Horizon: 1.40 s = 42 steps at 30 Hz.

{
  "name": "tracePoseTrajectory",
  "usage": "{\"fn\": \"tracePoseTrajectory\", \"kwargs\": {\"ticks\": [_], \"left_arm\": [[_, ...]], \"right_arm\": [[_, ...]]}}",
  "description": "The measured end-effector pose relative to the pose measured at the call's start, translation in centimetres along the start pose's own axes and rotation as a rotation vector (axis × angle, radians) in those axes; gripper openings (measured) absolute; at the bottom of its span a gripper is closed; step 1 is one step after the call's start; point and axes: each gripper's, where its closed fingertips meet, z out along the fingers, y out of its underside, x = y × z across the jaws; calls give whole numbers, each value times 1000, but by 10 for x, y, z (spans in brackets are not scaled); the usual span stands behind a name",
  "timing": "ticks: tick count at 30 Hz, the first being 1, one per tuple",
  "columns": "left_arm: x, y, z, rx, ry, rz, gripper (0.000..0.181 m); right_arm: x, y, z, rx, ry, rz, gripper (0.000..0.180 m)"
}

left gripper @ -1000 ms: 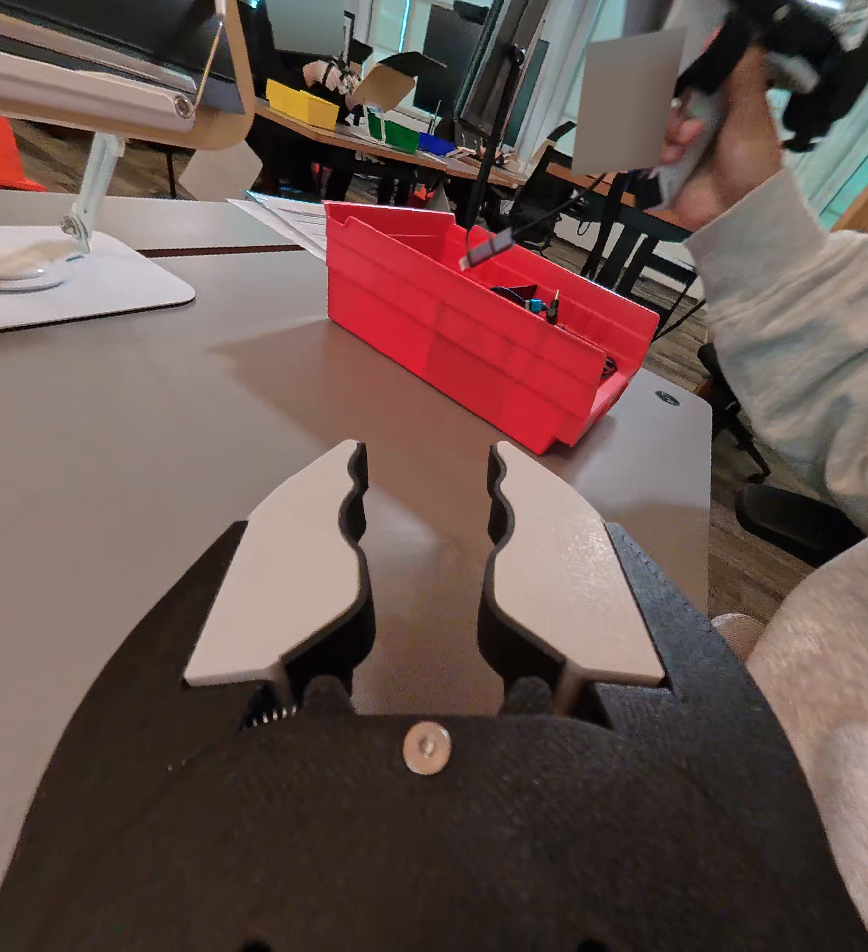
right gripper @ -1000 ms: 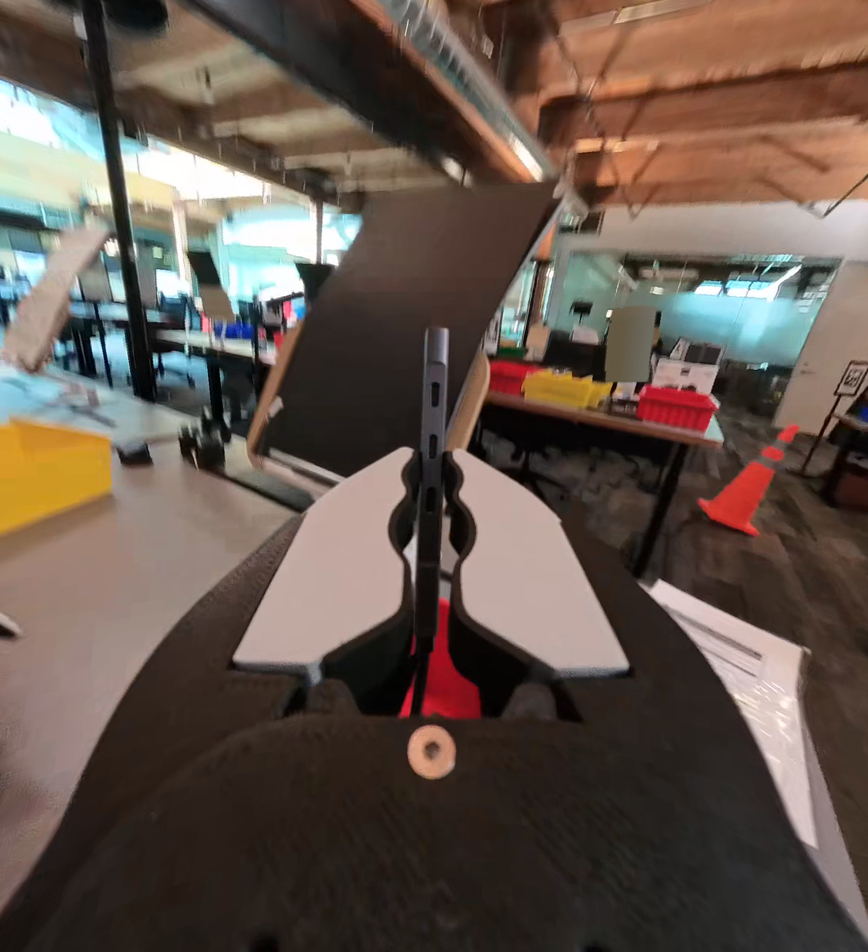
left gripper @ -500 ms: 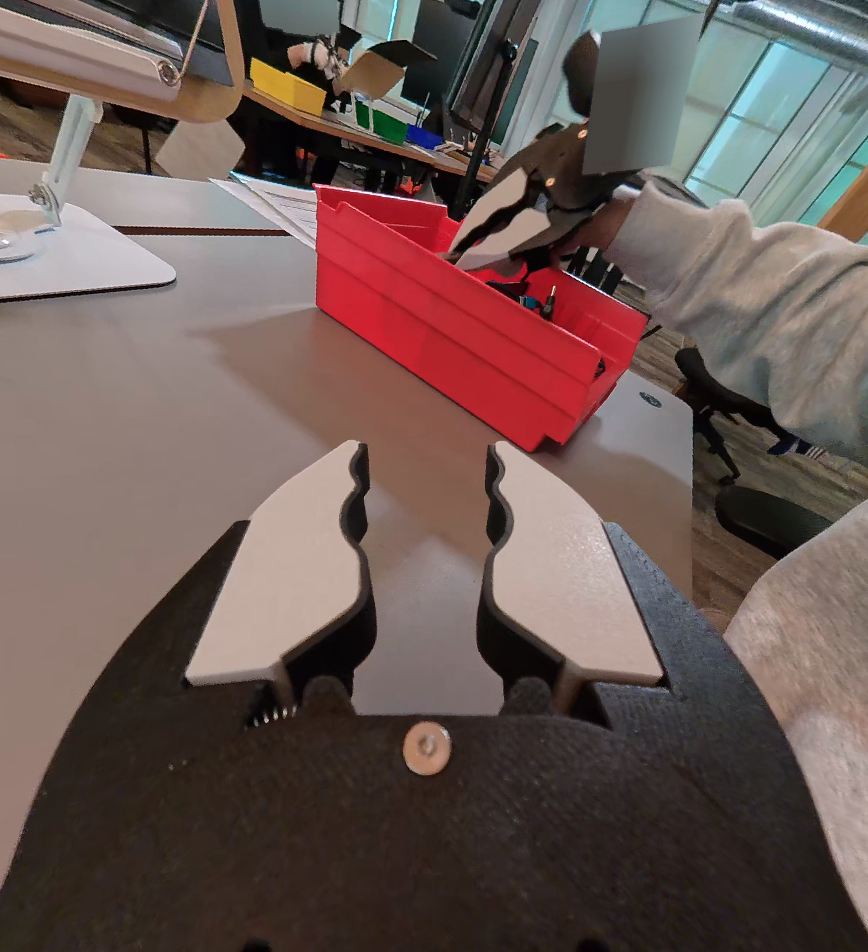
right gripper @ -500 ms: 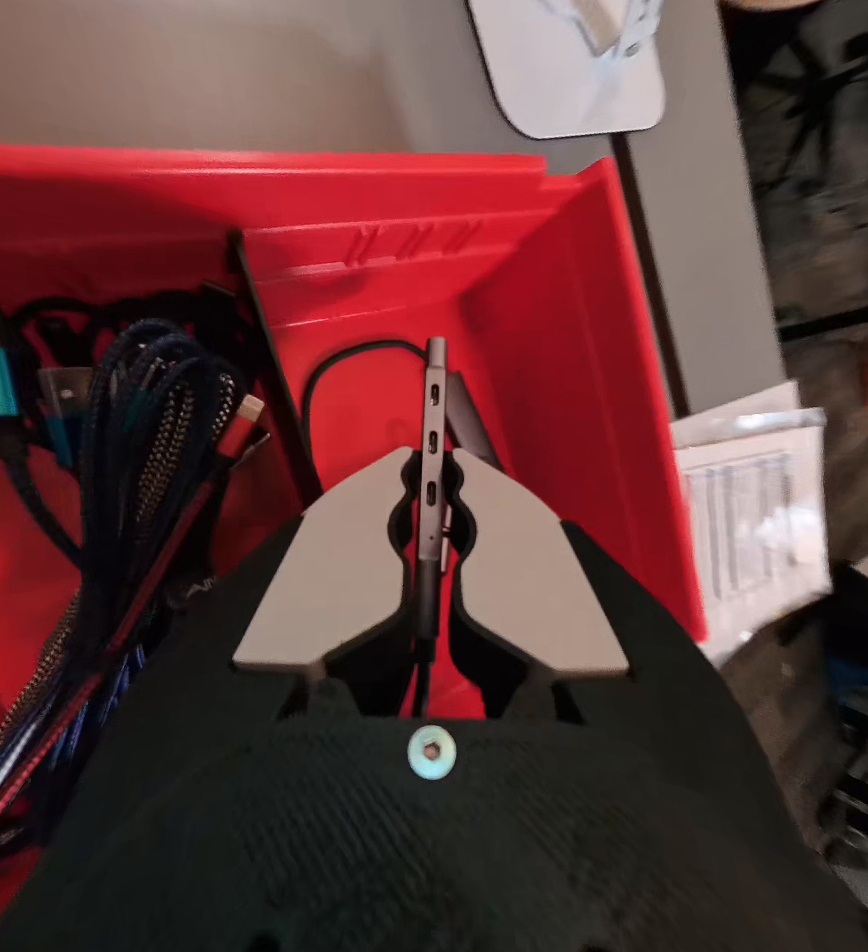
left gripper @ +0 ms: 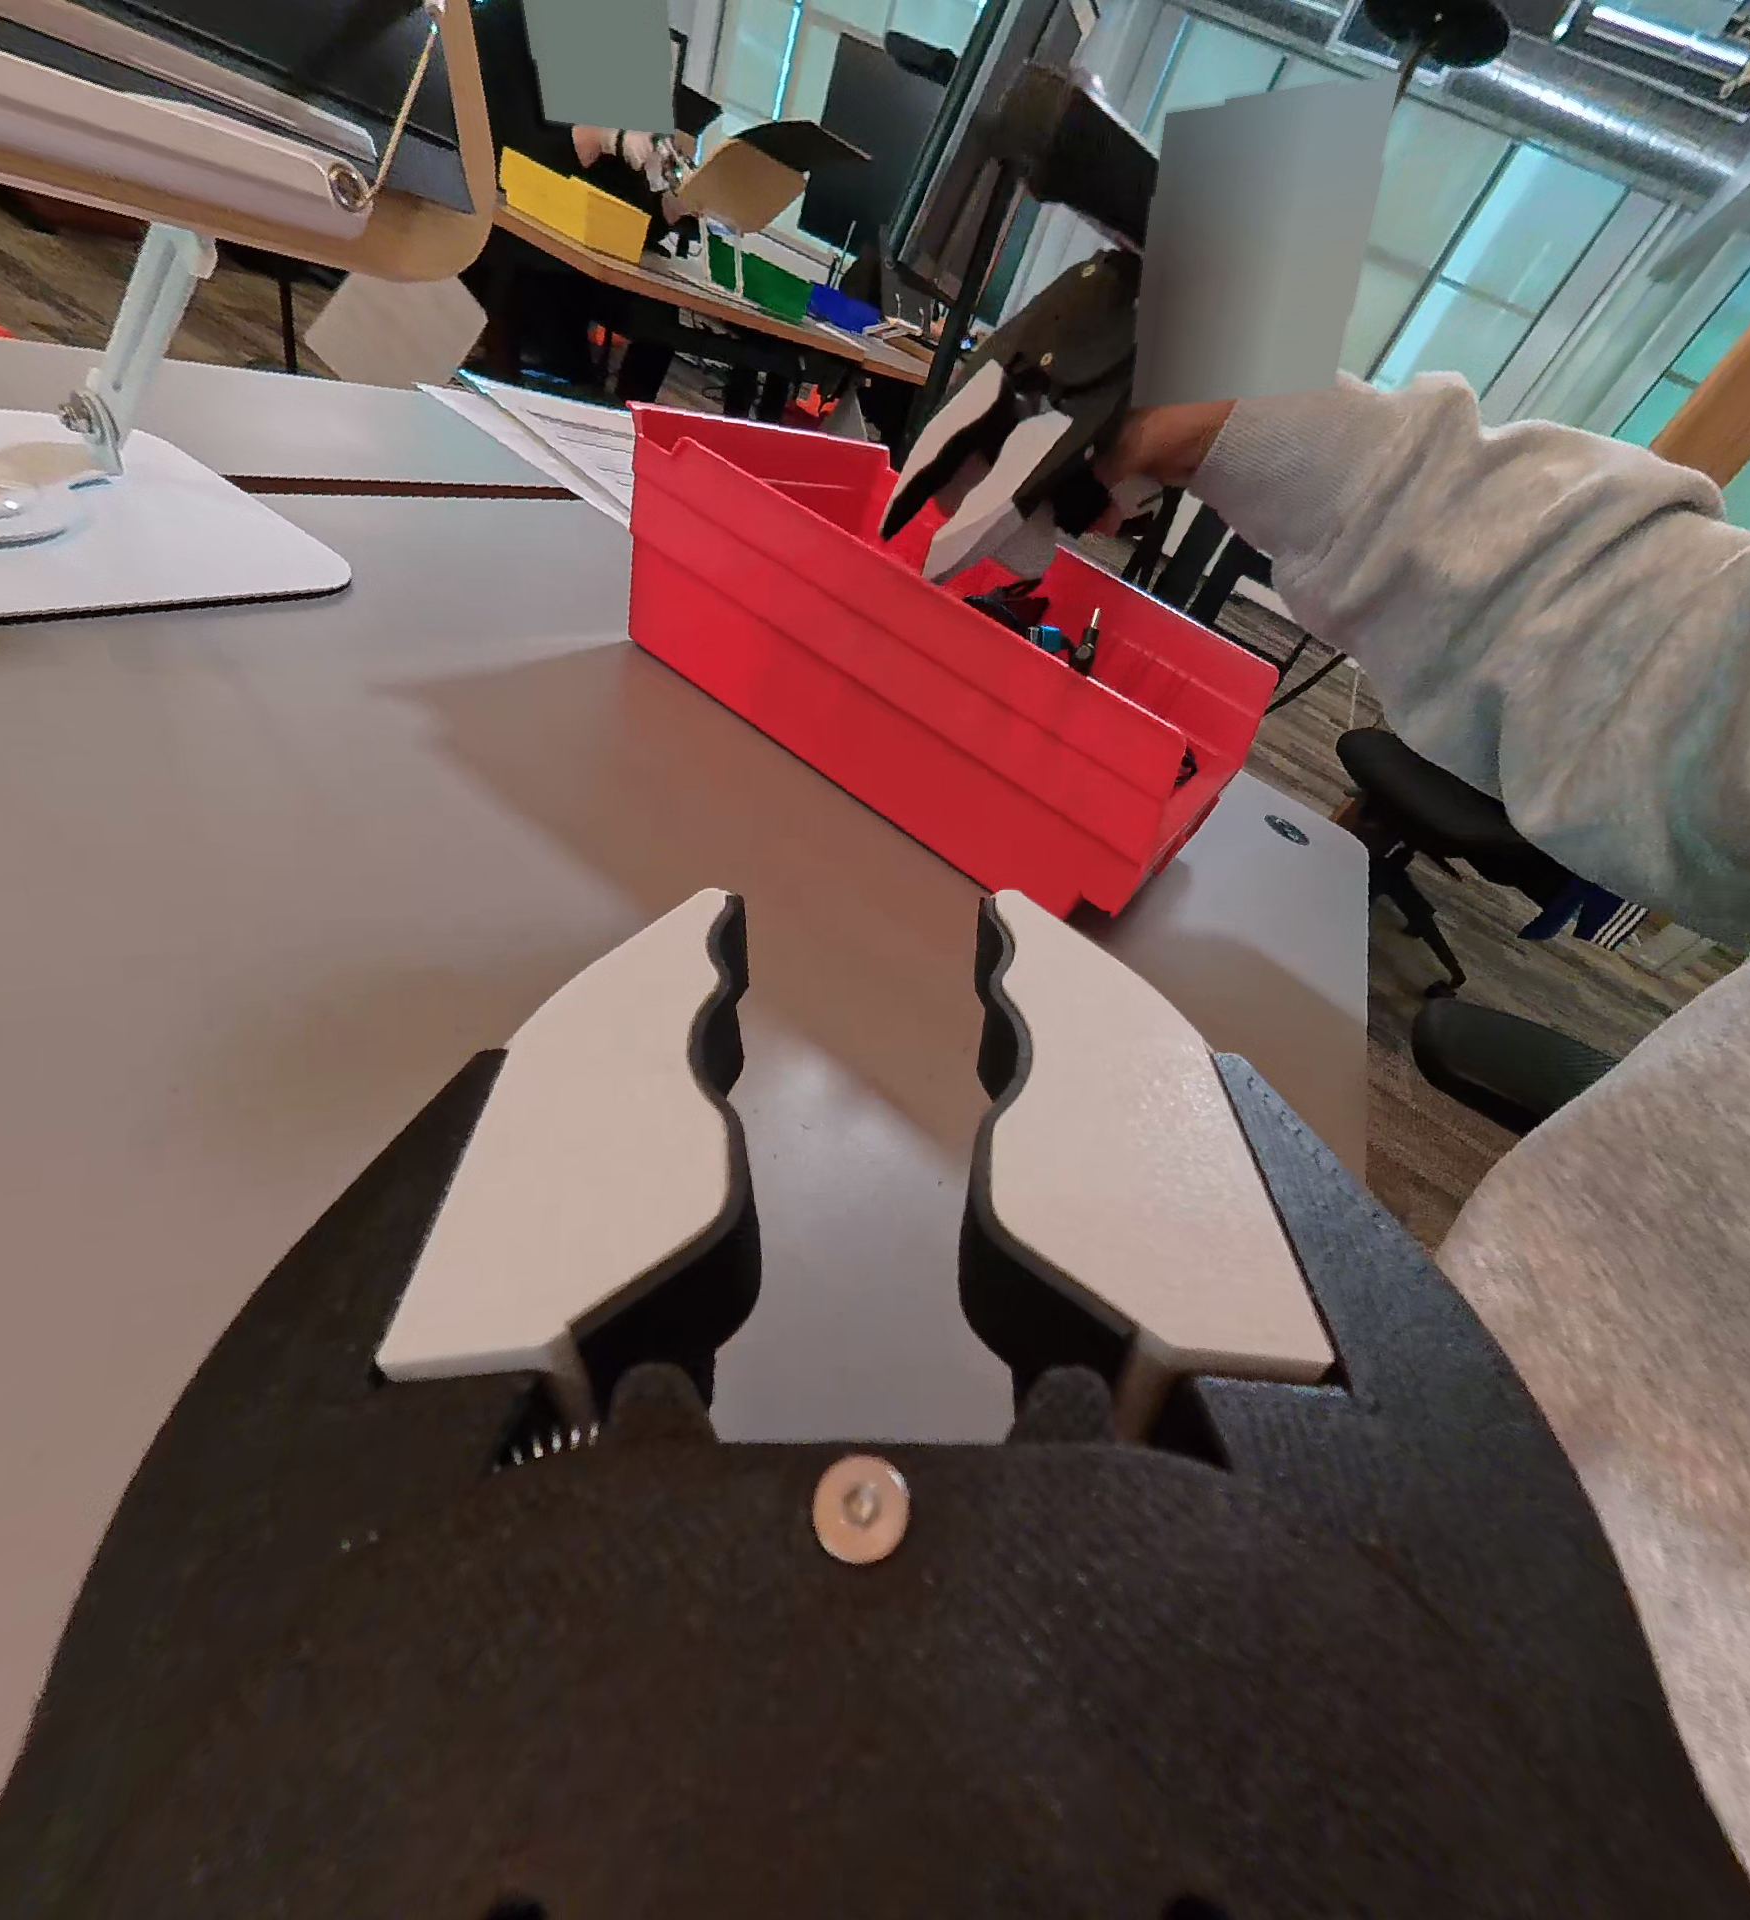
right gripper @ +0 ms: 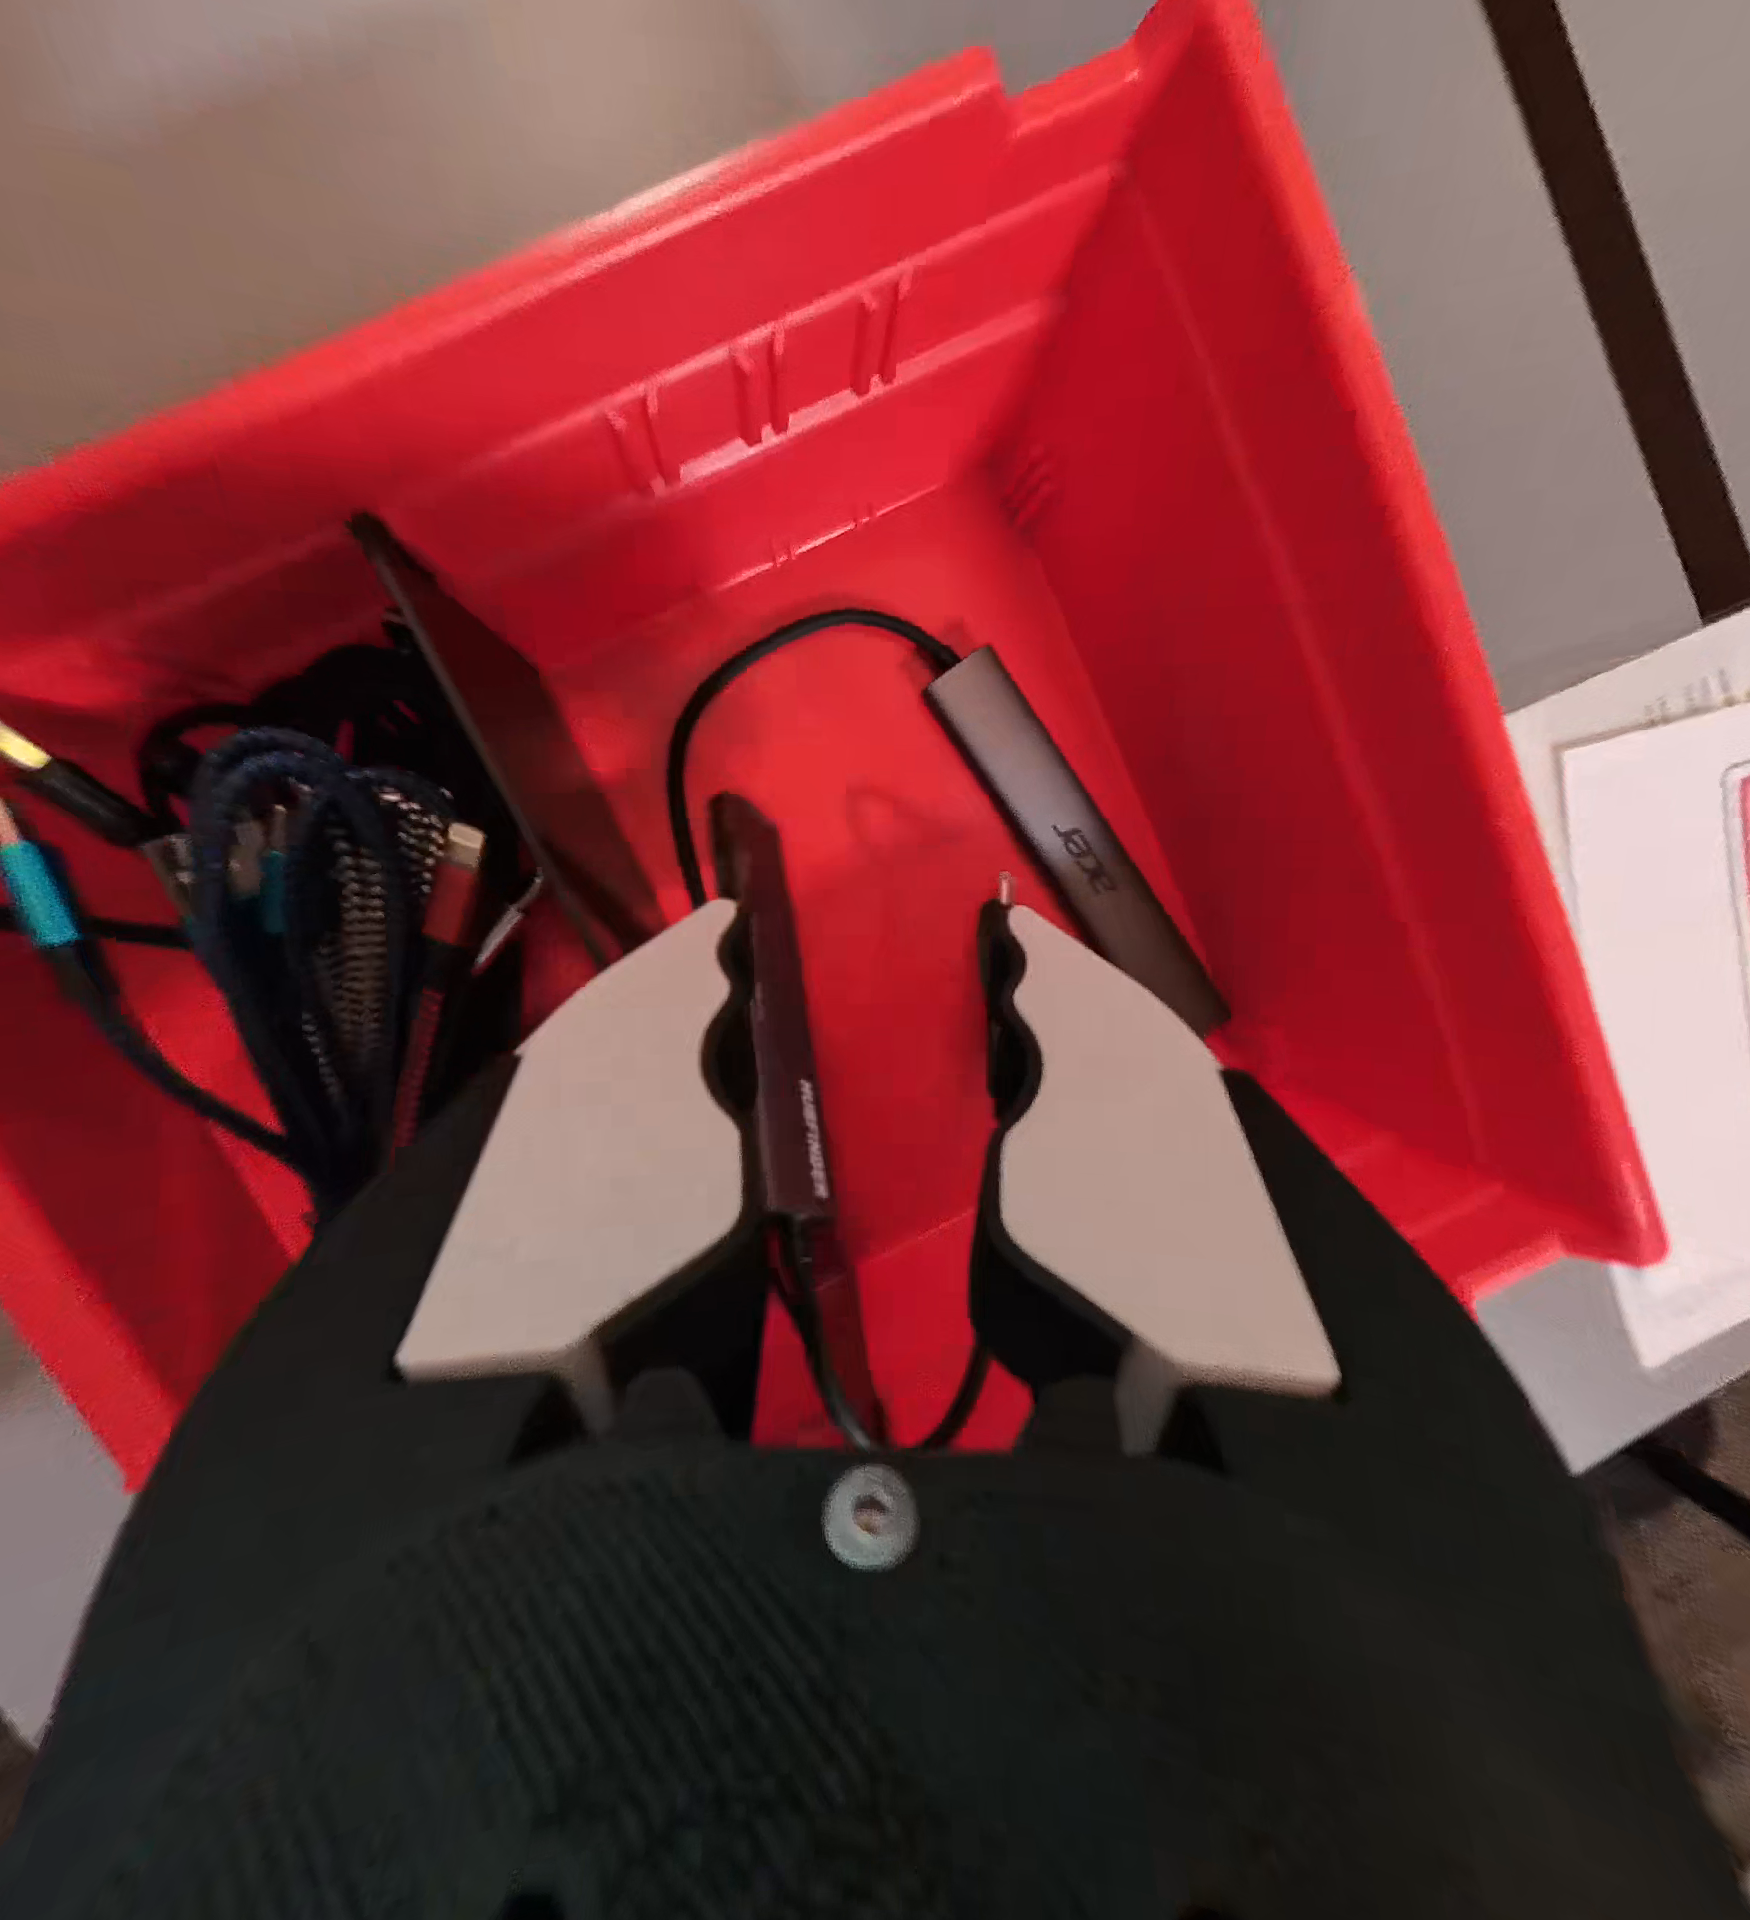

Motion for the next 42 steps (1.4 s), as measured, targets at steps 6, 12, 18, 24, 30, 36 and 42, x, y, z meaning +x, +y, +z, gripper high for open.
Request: {"fn": "tracePoseTrajectory", "kwargs": {"ticks": [6, 12, 18, 24, 30, 36, 42], "left_arm": [[0, -1, -1, 11, 10, -29, 44], [-1, -2, -1, 20, 17, -50, 44], [0, 2, 0, 1, 35, -86, 41], [6, 7, 1, -31, 98, -174, 32], [13, 10, 4, -41, 123, -162, 34], [17, 13, 6, -66, 120, -111, 35], [27, 1, -5, -28, 96, -108, 43]], "right_arm": [[24, 4, -43, 120, 216, 78, 37], [25, 34, -103, 319, 546, 341, 31], [-24, 77, -134, 676, 779, 701, 46], [-55, 113, -108, 689, 914, 712, 60], [-31, 129, -54, 567, 772, 855, 39], [-36, 128, -57, 762, 582, 1003, 8], [-53, 132, -64, 854, 485, 1144, 8]]}}
